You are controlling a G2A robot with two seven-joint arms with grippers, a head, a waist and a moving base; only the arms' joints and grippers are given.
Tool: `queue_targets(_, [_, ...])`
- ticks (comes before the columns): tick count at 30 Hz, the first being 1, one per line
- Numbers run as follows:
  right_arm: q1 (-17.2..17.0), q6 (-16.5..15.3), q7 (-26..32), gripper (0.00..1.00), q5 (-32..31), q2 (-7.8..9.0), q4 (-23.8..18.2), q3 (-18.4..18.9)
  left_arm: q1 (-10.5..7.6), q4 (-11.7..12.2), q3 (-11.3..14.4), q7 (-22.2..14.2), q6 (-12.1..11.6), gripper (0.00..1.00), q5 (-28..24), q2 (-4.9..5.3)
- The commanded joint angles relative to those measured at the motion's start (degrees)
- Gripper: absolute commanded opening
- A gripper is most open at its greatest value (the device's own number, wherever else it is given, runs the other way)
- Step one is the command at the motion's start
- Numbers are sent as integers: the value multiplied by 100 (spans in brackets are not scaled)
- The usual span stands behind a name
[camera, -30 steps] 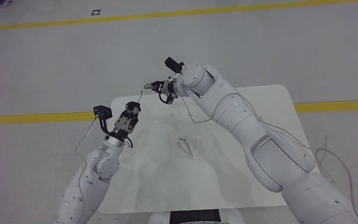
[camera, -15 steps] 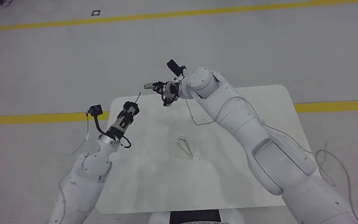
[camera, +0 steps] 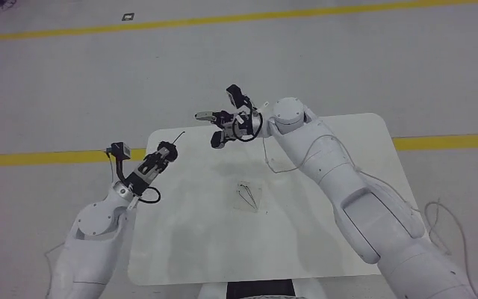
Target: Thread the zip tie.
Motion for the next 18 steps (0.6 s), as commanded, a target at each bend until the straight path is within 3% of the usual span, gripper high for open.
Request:
queue_targets(1, [0, 4, -5, 100, -6, 1, -2, -1, 2, -6, 4, 13, 0, 0, 7, 3])
queue_targets(5, [0, 4, -5, 100, -6, 1, -2, -1, -1, -17, 27, 6, 32, 0, 4, 1])
queue_targets(7, [-221, 17, -29, 100, 334, 6, -65, 129, -8, 7, 67, -129, 160, 0, -283, -6])
queue_targets(12, [-490, -289, 722, 100, 991, 57, -138, 403, -63, 304, -41, -1239, 391, 0, -1177, 33])
queue_targets(13, [-498, -300, 859, 100, 1041, 58, -86, 412, -68, 358, -72, -1592, 446, 0, -1405, 46])
queue_targets(18, [-494, -421, 1322, 100, 1332, 1, 94, 404, -63, 619, -200, -2280, 616, 0, -2053, 72])
